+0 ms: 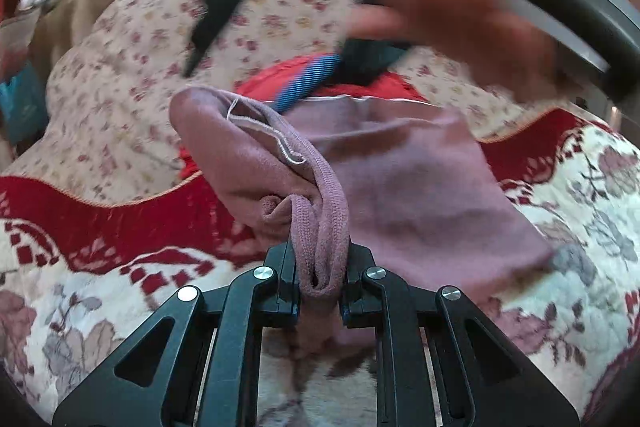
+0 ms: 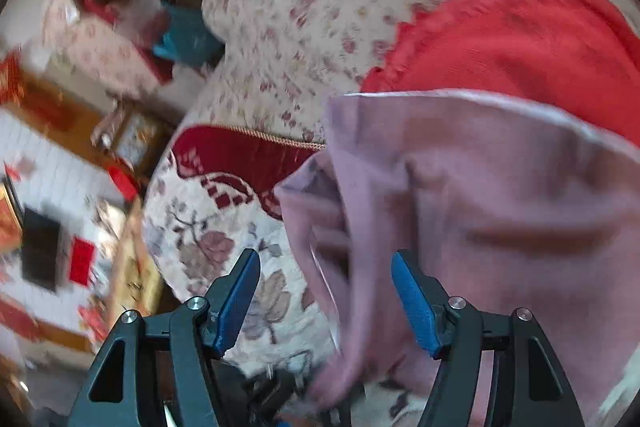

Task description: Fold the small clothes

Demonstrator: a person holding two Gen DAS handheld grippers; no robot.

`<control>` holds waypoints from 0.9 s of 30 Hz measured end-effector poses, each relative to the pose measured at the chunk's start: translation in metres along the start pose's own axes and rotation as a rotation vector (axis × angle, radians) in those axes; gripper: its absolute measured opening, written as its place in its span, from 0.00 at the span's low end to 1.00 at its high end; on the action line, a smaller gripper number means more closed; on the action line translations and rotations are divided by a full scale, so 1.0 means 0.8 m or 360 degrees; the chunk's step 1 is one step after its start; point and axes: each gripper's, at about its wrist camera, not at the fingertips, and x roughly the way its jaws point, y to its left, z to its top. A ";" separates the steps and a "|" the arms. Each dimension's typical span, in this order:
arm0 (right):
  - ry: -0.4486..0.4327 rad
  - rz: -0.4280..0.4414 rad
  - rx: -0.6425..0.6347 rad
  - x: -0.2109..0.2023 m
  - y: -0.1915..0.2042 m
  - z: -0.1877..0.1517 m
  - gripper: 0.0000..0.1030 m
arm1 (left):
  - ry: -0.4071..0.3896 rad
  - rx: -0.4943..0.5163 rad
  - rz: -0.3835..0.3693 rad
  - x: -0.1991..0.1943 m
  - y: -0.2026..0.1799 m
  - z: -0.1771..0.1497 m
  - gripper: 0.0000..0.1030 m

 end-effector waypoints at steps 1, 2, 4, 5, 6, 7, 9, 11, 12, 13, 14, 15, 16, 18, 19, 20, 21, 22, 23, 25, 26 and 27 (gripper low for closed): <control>0.0010 -0.0020 -0.0007 0.005 0.002 0.008 0.65 | 0.0005 0.0015 -0.0024 0.001 -0.002 0.001 0.12; 0.0015 -0.0025 -0.0001 0.010 0.002 0.015 0.67 | 0.0010 0.0023 -0.0035 0.000 -0.006 0.000 0.12; 0.0042 -0.0042 0.0026 0.020 -0.001 0.027 0.68 | 0.0018 0.0030 -0.0054 0.001 -0.008 0.001 0.12; 0.0043 -0.0036 0.0027 0.024 0.001 0.031 0.68 | 0.0021 0.0032 -0.0060 0.001 -0.007 0.003 0.12; 0.0055 -0.0045 0.0015 0.030 0.003 0.035 0.68 | 0.0025 0.0028 -0.0070 0.001 -0.008 0.000 0.12; 0.0072 -0.0074 -0.0006 0.034 0.004 0.038 0.68 | 0.0033 0.0022 -0.0087 0.000 -0.010 0.000 0.12; 0.0113 -0.0187 -0.0081 0.047 0.014 0.044 0.68 | 0.0046 0.0030 -0.0105 0.000 -0.015 -0.001 0.12; 0.0160 -0.0281 -0.0155 0.060 0.024 0.050 0.68 | 0.0047 0.0037 -0.0124 -0.001 -0.019 -0.002 0.12; 0.0200 -0.0328 -0.0196 0.069 0.029 0.055 0.68 | 0.0047 0.0041 -0.0128 -0.001 -0.020 -0.002 0.12; 0.0225 -0.0389 -0.0238 0.077 0.035 0.058 0.68 | 0.0046 0.0042 -0.0134 -0.001 -0.021 -0.002 0.12; 0.0232 -0.0430 -0.0268 0.082 0.039 0.062 0.68 | 0.0047 0.0040 -0.0140 -0.001 -0.021 -0.003 0.12; 0.0237 -0.0499 -0.0303 0.089 0.043 0.067 0.68 | 0.0048 0.0036 -0.0149 0.000 -0.022 -0.003 0.12; 0.0250 -0.0551 -0.0308 0.092 0.043 0.070 0.63 | 0.0052 0.0031 -0.0155 0.000 -0.022 -0.004 0.12; 0.0310 -0.0676 -0.0344 0.098 0.043 0.073 0.26 | 0.0061 -0.0002 -0.0192 0.001 -0.020 -0.003 0.12; 0.0329 -0.0711 -0.0362 0.097 0.041 0.073 0.13 | 0.0066 -0.0021 -0.0213 0.002 -0.018 -0.004 0.12; 0.0336 -0.0727 -0.0370 0.094 0.039 0.072 0.09 | 0.0068 -0.0056 -0.0250 0.002 -0.016 -0.003 0.12; 0.0319 -0.0742 -0.0385 0.083 0.035 0.071 0.08 | 0.0060 -0.0093 -0.0294 -0.001 -0.014 -0.001 0.12; 0.0288 -0.0746 -0.0385 0.069 0.031 0.071 0.08 | 0.0049 -0.0131 -0.0333 -0.003 -0.012 0.001 0.12; 0.0237 -0.0736 -0.0353 0.046 0.022 0.070 0.08 | 0.0034 -0.0192 -0.0393 -0.007 -0.010 0.004 0.12; 0.0177 -0.0747 -0.0306 0.015 0.006 0.066 0.07 | -0.0002 -0.0265 -0.0505 -0.013 -0.013 0.012 0.12; 0.0146 -0.0757 -0.0267 -0.005 -0.006 0.062 0.07 | -0.0027 -0.0277 -0.0549 -0.017 -0.021 0.016 0.12; 0.0120 -0.0772 -0.0226 -0.024 -0.021 0.058 0.07 | -0.0031 -0.0275 -0.0576 -0.018 -0.027 0.018 0.12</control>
